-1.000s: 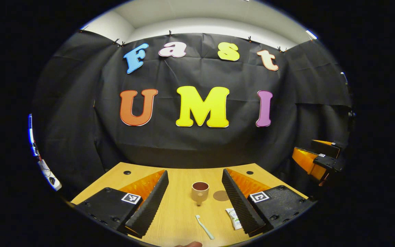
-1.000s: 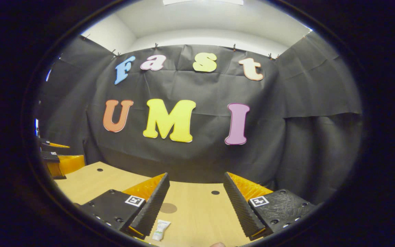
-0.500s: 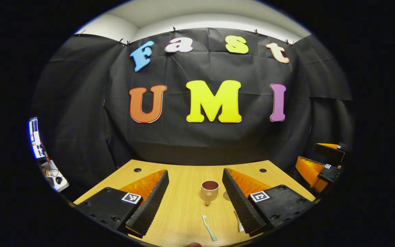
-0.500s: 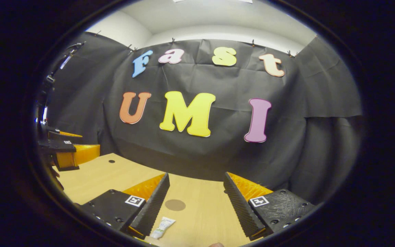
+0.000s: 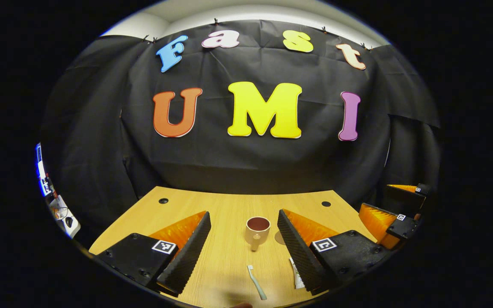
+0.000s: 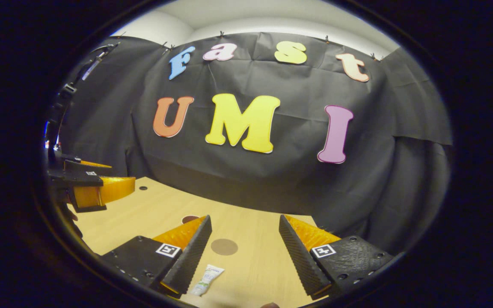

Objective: Put the toothbrush and toothpaste on the desktop into the cup, then pick up the cup and place it on the coaster on the desktop.

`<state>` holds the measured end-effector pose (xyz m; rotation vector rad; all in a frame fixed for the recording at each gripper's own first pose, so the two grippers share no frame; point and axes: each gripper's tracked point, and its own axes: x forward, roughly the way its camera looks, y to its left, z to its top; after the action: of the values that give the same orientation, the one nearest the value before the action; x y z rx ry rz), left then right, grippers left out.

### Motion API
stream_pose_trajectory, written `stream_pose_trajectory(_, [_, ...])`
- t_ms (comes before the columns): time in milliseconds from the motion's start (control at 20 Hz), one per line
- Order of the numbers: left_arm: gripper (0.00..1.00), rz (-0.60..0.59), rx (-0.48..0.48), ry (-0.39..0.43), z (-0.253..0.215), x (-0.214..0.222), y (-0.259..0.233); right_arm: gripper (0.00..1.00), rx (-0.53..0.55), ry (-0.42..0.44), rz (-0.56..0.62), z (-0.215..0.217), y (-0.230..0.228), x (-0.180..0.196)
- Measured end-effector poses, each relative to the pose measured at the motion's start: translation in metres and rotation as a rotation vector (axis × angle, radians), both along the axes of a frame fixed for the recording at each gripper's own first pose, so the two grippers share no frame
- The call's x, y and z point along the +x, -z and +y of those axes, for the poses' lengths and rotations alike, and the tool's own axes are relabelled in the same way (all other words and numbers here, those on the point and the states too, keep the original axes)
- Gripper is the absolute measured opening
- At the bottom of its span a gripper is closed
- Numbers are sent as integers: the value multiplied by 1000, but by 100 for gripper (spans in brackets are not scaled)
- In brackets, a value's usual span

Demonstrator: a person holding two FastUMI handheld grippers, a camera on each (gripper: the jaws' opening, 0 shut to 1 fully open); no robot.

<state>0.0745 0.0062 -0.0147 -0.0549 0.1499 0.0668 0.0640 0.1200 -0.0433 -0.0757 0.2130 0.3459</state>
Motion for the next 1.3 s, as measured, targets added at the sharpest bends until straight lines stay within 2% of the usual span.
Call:
stream_pose_trajectory(300, [100, 231, -89, 85, -11, 14, 61, 95, -8, 10, 136, 18, 33, 11])
stream_pose_trajectory(450, [100, 347, -134, 107, -16, 16, 88, 95, -48, 15, 211, 22, 57, 14])
stream_pose_trajectory(600, [98, 445, -149, 107, -13, 13, 115, 93, -88, 9, 299, 29, 85, 14])
stream_pose_trajectory(650, [98, 479, -148, 106, -11, 13, 124, 96, -100, 2, 332, 32, 94, 13])
stream_pose_trajectory(800, [99, 579, -107, 98, -5, 10, 150, 92, -141, -42, 435, 42, 125, 4])
stream_pose_trajectory(850, [100, 605, -108, 103, -6, 9, 157, 94, -138, -56, 471, 47, 133, 4])
stream_pose_trajectory(1000, [99, 688, -146, 103, -12, 7, 183, 87, -167, -61, 560, 52, 157, 2])
stream_pose_trajectory(1300, [99, 798, -189, 91, -11, 12, 216, 84, -239, -67, 755, 52, 209, -4])
